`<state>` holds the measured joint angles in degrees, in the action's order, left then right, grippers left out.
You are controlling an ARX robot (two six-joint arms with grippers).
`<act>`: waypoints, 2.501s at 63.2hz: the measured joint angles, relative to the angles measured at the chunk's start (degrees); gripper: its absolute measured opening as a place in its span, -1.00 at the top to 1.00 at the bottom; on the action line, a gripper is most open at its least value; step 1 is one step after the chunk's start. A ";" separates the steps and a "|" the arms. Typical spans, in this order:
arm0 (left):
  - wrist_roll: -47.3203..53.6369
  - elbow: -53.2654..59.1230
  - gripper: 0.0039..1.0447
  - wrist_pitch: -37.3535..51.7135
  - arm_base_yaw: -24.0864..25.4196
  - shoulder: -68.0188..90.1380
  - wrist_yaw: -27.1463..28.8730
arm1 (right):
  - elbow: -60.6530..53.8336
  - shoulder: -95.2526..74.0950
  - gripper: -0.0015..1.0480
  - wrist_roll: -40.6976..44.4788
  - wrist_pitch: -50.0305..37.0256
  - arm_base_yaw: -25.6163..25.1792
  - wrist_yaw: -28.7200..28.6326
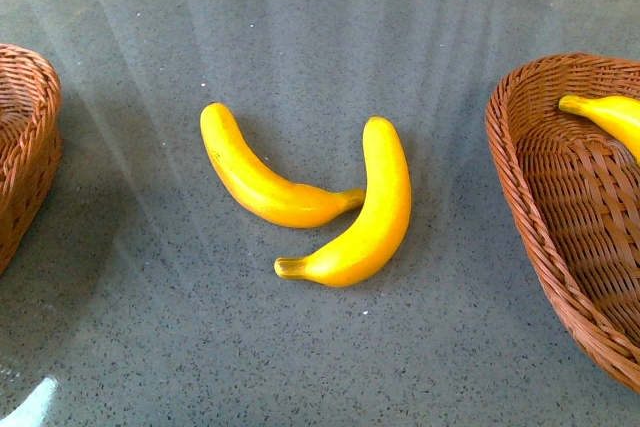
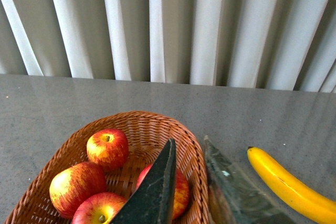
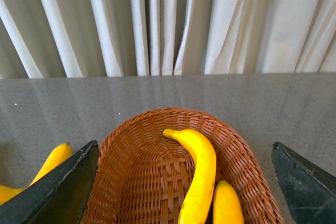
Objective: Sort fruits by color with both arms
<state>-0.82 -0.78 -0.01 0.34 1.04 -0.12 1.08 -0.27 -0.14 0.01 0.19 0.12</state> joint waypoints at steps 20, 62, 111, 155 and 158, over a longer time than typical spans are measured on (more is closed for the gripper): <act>0.20 0.00 0.85 0.00 -0.17 0.00 0.11 | 0.00 0.00 -0.82 0.00 0.00 0.00 0.00; 0.35 0.00 -0.83 0.00 -0.24 -0.02 0.15 | 13.42 -39.01 -0.82 19.52 3.80 4.66 -23.67; 0.35 0.00 -0.83 0.00 -0.24 -0.02 0.13 | 43.60 -103.58 -0.82 18.08 -20.09 33.11 -12.72; 0.35 0.00 -0.83 0.00 -0.24 -0.02 0.13 | 59.47 -121.48 -0.82 18.95 -18.25 37.35 -10.32; 0.35 0.00 -0.83 0.00 -0.24 -0.02 0.13 | 60.43 -122.36 -0.82 18.56 -17.90 37.42 -10.23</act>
<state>-0.47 -0.78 -0.01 0.10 1.02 0.01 61.52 -122.63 18.41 -17.89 37.60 -10.11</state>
